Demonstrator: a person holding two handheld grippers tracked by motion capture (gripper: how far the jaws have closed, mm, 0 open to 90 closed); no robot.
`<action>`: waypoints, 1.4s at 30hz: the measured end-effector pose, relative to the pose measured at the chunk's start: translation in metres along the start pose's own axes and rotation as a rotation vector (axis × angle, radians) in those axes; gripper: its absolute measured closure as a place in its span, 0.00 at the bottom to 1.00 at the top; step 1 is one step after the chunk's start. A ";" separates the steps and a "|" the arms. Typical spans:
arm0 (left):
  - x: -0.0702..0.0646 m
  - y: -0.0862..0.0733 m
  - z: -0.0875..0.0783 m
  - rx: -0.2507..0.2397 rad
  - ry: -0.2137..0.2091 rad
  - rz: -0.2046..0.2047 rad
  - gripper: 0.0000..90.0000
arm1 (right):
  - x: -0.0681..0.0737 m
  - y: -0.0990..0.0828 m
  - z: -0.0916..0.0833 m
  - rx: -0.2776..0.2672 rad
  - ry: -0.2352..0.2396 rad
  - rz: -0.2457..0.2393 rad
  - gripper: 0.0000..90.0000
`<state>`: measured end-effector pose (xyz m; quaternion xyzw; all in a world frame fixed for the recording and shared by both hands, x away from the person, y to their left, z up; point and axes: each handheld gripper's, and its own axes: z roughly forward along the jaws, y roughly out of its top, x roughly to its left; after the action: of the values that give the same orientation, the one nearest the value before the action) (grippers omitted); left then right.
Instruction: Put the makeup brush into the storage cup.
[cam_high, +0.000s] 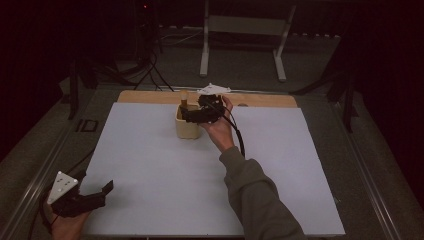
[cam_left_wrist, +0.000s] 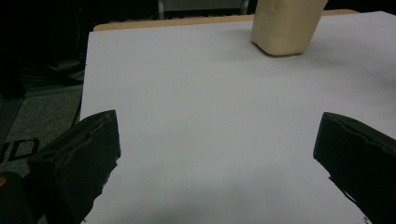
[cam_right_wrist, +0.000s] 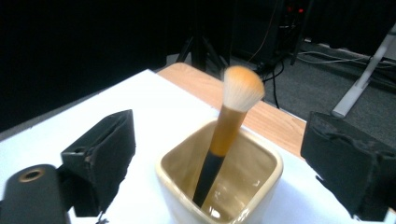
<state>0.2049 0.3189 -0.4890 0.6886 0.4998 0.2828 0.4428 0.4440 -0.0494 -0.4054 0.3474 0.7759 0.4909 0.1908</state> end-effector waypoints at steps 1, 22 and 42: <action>0.000 0.000 0.000 0.000 0.000 0.000 0.02 | 0.001 0.000 -0.001 0.005 -0.003 -0.009 0.11; -0.001 0.000 0.000 0.006 0.000 0.007 0.02 | -0.018 -0.025 -0.047 0.128 -0.015 -0.018 0.11; -0.001 0.001 0.001 0.007 -0.002 -0.003 0.02 | -0.032 -0.081 -0.126 0.133 -0.028 -0.034 0.11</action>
<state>0.2061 0.3178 -0.4891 0.6897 0.5012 0.2797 0.4415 0.3574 -0.1737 -0.4232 0.3532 0.8098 0.4298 0.1864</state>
